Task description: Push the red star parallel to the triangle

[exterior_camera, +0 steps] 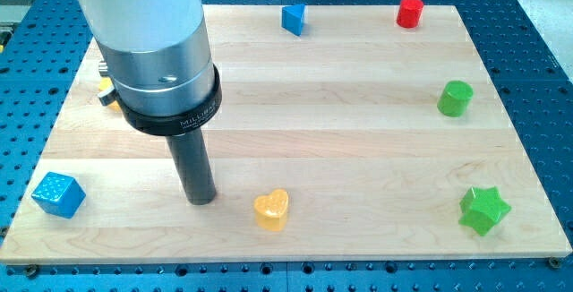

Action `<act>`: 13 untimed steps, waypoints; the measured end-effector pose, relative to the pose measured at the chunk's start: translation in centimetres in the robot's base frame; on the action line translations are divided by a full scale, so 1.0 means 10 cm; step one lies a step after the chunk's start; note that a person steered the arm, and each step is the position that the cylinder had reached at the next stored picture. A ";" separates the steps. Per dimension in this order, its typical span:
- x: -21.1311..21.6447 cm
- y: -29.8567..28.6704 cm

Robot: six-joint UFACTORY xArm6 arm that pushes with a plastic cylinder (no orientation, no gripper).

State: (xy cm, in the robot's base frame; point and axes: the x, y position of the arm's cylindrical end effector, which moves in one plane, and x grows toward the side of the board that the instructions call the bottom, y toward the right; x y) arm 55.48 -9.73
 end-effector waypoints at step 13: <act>-1.94 -1.16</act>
State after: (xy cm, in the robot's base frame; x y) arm 36.07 -21.33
